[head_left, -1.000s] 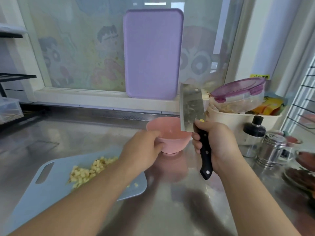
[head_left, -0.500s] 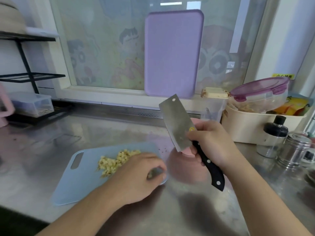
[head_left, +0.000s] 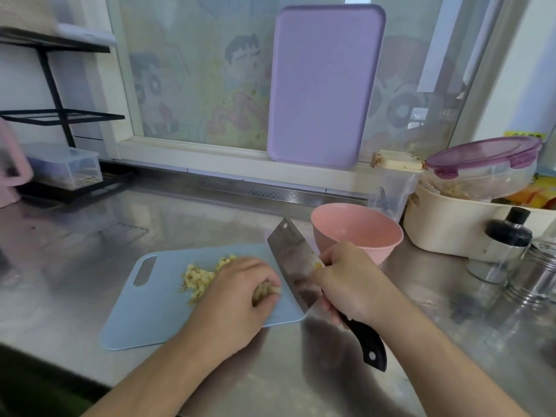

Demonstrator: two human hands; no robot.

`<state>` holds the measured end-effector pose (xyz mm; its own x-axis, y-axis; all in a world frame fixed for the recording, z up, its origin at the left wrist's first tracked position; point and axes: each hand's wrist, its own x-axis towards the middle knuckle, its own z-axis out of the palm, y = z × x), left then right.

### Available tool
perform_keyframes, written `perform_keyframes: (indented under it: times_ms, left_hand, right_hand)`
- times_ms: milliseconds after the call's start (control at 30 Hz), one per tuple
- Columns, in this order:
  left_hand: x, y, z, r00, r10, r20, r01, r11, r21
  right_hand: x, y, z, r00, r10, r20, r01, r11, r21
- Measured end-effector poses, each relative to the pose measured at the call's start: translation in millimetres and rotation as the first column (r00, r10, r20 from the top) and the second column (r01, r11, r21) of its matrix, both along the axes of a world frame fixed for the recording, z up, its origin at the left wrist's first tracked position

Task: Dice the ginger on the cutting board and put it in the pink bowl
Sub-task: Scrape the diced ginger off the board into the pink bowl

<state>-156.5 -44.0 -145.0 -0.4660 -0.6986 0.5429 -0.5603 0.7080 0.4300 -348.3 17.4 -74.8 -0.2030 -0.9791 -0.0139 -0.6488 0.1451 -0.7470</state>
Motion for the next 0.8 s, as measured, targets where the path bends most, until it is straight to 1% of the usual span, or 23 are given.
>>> perform_keyframes:
  times_ms: [133, 233, 367, 500, 600, 633, 700, 800]
  left_hand:
    - [1.9, 2.2, 0.0, 0.999, 0.047, 0.005, -0.047, 0.999, -0.01]
    - [3.3, 3.5, 0.0, 0.997, 0.072, 0.004, -0.072, 0.997, 0.004]
    - [6.9, 3.8, -0.1, 0.994, 0.079, -0.071, -0.073, 0.994, 0.084]
    - [8.0, 6.2, 3.5, 0.988, 0.093, -0.122, -0.081, 0.991, 0.102]
    - [9.2, 5.4, 5.5, 0.97, 0.172, -0.172, -0.15, 0.979, 0.137]
    - [9.7, 4.1, 6.0, 0.967, 0.211, -0.146, -0.193, 0.973, 0.129]
    - [9.7, 2.2, 6.6, 0.958, 0.287, -0.019, -0.284, 0.953, 0.105]
    - [6.4, 3.7, 6.5, 0.919, 0.344, 0.194, -0.378, 0.908, 0.182]
  right_hand:
    - [3.4, -0.2, 0.4, 0.993, -0.029, 0.111, 0.023, 0.998, 0.054]
    - [6.8, 0.4, -1.1, 0.986, -0.053, 0.159, 0.035, 0.993, 0.113]
    - [8.7, -1.8, -4.4, 0.987, -0.077, 0.144, 0.06, 0.991, 0.119]
    - [8.4, -2.1, -4.3, 0.986, -0.105, 0.127, 0.087, 0.987, 0.138]
    - [6.9, -1.4, -6.1, 0.98, -0.128, 0.151, 0.099, 0.978, 0.186]
    - [7.6, -1.3, -7.0, 0.976, -0.133, 0.172, 0.098, 0.975, 0.202]
    - [10.2, -1.8, -8.3, 0.972, -0.131, 0.194, 0.087, 0.971, 0.223]
    - [14.5, -0.9, -9.0, 0.984, -0.096, 0.152, 0.056, 0.967, 0.248]
